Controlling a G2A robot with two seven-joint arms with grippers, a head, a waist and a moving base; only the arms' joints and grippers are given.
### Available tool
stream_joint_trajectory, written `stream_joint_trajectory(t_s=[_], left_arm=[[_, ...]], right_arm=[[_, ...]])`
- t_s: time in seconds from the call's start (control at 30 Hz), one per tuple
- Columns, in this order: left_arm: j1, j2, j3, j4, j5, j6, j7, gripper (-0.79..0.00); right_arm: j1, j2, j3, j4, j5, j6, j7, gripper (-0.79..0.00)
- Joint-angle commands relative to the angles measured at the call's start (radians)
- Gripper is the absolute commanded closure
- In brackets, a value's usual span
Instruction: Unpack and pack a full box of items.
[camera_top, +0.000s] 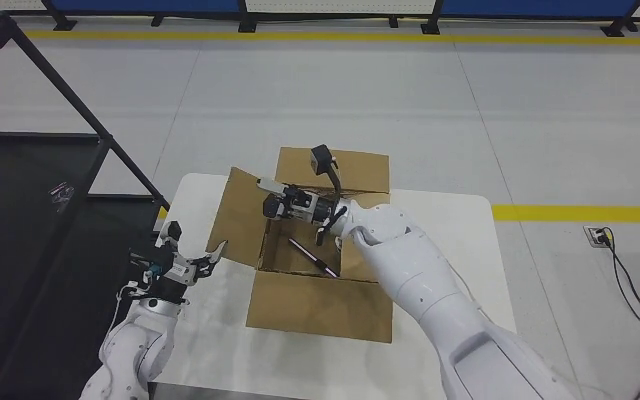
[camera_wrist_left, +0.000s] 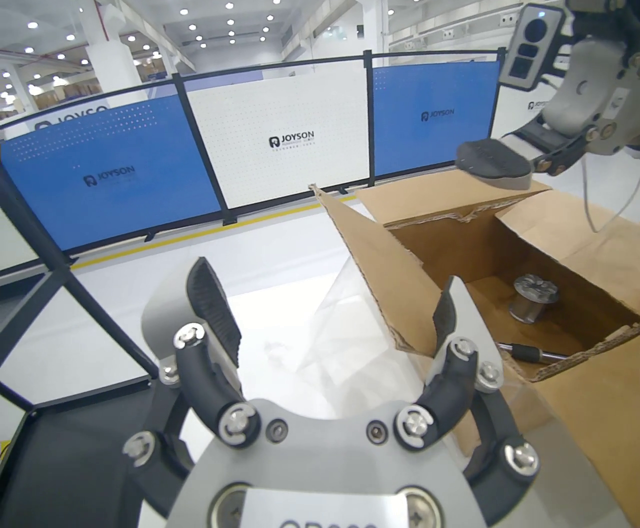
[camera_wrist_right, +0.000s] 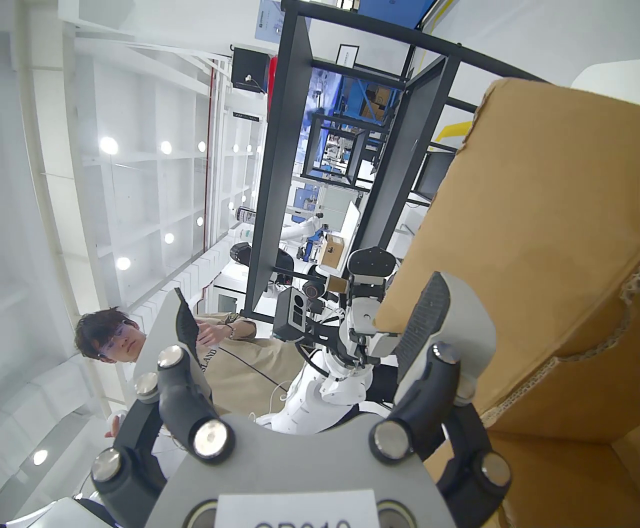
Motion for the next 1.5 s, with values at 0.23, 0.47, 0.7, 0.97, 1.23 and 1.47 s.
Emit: stream_joint_trajectory(t_s=[0.23,0.47,0.7,0.97,1.23,1.47], left_arm=[[-0.014,0.000,-0.016,0.040,-0.005,0.002,-0.005,-0.785],[-0.020,-0.003,-0.006,0.041,0.006,-0.005,0.013,-0.785],[-0.006,-0.003,-0.013,0.021,-0.004,-0.027,0.033,-0.785],[0.047,0.001,-0.024,-0.090,0.036,-0.050,0.076,-0.785],[0.151,0.005,-0.022,-0.277,0.112,-0.074,0.153,-0.785],[0.164,0.008,0.031,-0.342,0.211,-0.162,0.161,-0.785]], right_arm=[[-0.023,0.033,0.055,-0.005,0.009,-0.019,0.010,-0.785],[-0.041,0.049,0.077,-0.035,-0.006,-0.007,0.006,-0.785],[-0.050,0.058,0.092,-0.054,-0.027,0.011,-0.013,-0.785],[-0.065,0.087,0.116,-0.069,-0.092,-0.047,-0.018,-0.785],[-0.169,0.159,0.185,-0.178,-0.186,-0.198,-0.026,-0.785],[-0.376,0.255,0.348,-0.469,-0.123,-0.244,0.073,-0.785]])
